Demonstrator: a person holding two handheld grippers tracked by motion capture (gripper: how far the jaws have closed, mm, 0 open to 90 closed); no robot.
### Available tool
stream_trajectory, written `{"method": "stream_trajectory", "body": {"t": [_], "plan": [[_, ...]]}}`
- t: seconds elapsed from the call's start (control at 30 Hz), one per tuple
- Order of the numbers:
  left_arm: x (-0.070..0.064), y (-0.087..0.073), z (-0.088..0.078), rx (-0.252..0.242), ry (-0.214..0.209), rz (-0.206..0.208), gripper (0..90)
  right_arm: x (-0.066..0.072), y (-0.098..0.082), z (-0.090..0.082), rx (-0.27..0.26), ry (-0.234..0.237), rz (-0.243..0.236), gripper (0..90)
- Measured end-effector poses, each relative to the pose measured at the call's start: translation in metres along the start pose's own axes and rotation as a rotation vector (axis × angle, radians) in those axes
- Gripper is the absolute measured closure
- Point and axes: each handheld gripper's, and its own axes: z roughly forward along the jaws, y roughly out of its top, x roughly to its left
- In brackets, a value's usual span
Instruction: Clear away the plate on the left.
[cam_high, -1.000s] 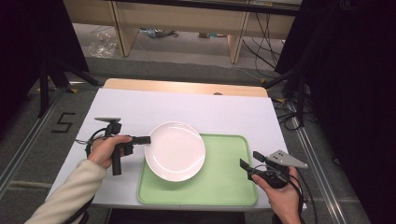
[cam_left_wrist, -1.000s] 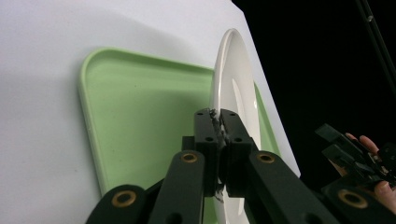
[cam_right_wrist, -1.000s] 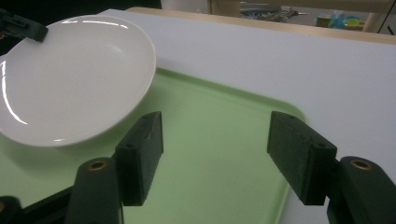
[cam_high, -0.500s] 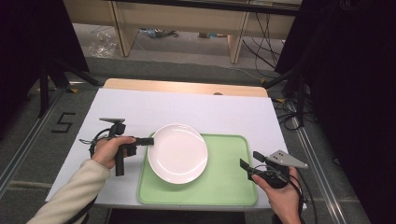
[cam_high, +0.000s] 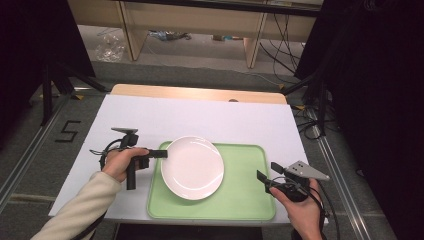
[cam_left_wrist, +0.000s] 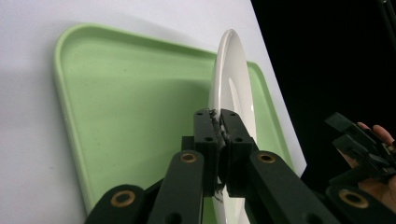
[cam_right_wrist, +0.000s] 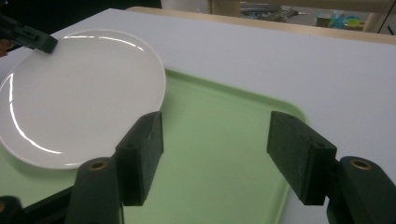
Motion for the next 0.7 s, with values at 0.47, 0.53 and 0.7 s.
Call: {"method": "stream_trajectory", "body": {"t": [0.47, 0.53, 0.7], "plan": [[0.0056, -0.0007, 0.0050, 0.024, 0.040, 0.022, 86.7, 0.0000, 0.0007, -0.0027, 0.036, -0.003, -0.005, 37.0], [0.0061, -0.0009, 0.0054, 0.034, 0.064, 0.033, 86.8, 0.0007, 0.0009, -0.0032, 0.047, 0.003, 0.007, 36.9], [0.0086, -0.0013, 0.0062, 0.050, 0.091, 0.051, 86.3, 0.0016, 0.0006, -0.0023, 0.041, -0.001, 0.012, 36.8]]}}
